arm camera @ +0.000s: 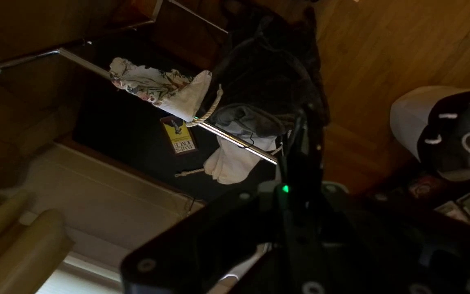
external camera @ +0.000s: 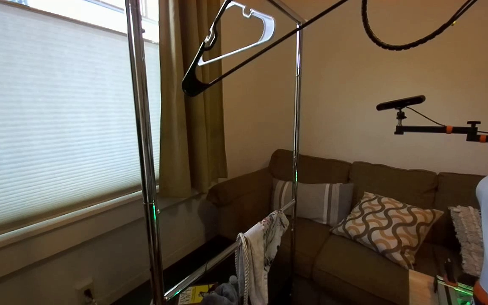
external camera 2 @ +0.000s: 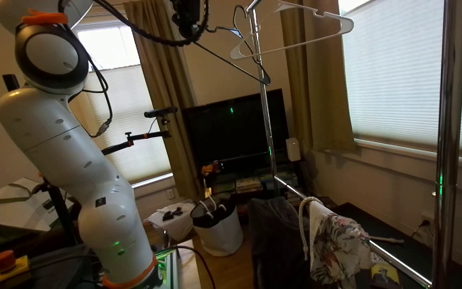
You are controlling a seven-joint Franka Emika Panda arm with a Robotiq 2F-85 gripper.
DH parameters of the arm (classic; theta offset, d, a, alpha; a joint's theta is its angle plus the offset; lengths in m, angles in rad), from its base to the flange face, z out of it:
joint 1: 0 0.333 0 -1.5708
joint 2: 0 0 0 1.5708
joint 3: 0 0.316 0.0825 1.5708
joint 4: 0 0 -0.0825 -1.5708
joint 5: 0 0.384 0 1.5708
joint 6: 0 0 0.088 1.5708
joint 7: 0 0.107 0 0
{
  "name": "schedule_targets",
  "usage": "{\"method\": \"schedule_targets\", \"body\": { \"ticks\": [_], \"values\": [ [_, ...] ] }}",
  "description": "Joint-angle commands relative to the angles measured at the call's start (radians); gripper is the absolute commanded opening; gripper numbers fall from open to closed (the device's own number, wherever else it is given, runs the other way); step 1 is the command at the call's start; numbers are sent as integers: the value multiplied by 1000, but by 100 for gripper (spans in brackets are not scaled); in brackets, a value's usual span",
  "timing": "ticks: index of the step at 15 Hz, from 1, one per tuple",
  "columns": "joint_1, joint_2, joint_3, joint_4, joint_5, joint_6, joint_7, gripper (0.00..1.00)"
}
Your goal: Move the black hanger from the right to the left on the top rod
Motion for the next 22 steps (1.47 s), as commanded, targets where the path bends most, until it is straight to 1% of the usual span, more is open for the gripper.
{"method": "schedule_targets", "body": {
  "ticks": [1, 4, 6, 9, 13, 14, 15, 16, 17, 18, 22],
  "values": [
    [-6, 44, 23, 69, 30, -36, 141, 1],
    [-5, 67, 28, 112, 53, -14, 238, 1],
    [1, 92, 35, 150, 53, -16, 259, 1],
    [8, 130, 66, 228, 6, -20, 265, 1],
    [9, 181, 100, 313, -61, -17, 221, 1],
    [5, 181, 101, 317, -82, -43, 202, 1],
    [3, 150, 86, 257, -43, -2, 221, 5],
    [3, 158, 89, 268, -56, -5, 215, 5],
    [1, 164, 85, 270, -46, 6, 228, 1],
    [2, 172, 86, 273, -42, 23, 238, 1],
    [23, 213, 131, 295, -107, 95, 237, 1]
  ]
}}
